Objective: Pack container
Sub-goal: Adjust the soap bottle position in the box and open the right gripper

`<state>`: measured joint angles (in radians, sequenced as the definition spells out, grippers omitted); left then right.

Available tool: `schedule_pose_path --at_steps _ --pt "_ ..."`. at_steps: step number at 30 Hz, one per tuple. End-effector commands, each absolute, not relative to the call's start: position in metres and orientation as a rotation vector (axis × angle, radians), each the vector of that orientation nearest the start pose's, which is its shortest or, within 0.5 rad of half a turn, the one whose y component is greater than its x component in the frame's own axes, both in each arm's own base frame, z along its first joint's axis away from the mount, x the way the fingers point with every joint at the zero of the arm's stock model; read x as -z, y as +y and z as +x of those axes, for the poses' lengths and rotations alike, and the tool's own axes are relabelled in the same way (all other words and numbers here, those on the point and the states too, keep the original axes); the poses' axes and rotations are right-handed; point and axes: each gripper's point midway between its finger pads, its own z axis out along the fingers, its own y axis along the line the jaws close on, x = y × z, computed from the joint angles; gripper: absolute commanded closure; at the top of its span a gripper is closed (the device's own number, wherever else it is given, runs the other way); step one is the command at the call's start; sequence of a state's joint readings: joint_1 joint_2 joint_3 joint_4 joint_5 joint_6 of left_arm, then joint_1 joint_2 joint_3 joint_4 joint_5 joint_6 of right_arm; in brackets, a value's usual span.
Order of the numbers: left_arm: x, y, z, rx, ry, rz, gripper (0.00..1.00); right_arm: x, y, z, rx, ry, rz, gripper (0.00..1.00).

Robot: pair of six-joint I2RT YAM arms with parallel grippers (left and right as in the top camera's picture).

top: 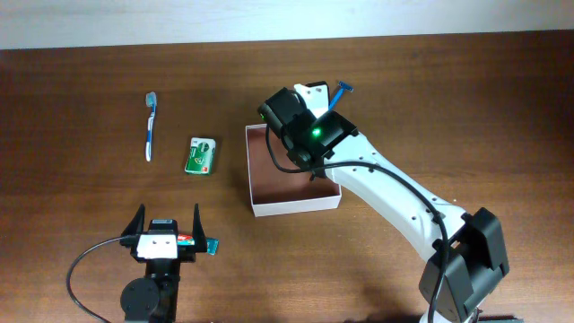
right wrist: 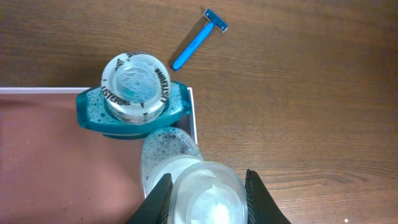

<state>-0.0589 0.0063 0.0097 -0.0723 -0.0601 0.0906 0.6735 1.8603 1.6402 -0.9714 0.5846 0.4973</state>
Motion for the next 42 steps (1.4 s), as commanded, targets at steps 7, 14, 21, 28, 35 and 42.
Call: schedule_pose_path --at_steps 7,14,21,28,35,42 --pt "-0.157 -0.004 0.246 -0.093 1.646 0.09 0.01 -0.182 0.196 0.401 0.331 2.456 -0.045 0.95" --pt "-0.157 -0.004 0.246 -0.093 1.646 0.09 0.01 -0.175 0.199 0.401 0.329 2.474 -0.058 0.95" --pt "-0.157 -0.004 0.246 -0.093 1.646 0.09 0.01 -0.164 0.2 0.401 0.357 2.495 -0.103 0.79" --pt "-0.157 -0.004 0.246 -0.093 1.646 0.09 0.01 -0.163 0.203 0.4 0.338 2.508 -0.109 0.51" --pt "-0.157 -0.004 0.246 -0.093 1.646 0.09 0.01 -0.16 0.207 0.398 0.306 2.526 -0.118 0.39" --pt "-0.157 -0.004 0.246 -0.093 1.646 0.09 0.01 -0.17 0.205 0.394 0.304 2.521 -0.148 0.38"
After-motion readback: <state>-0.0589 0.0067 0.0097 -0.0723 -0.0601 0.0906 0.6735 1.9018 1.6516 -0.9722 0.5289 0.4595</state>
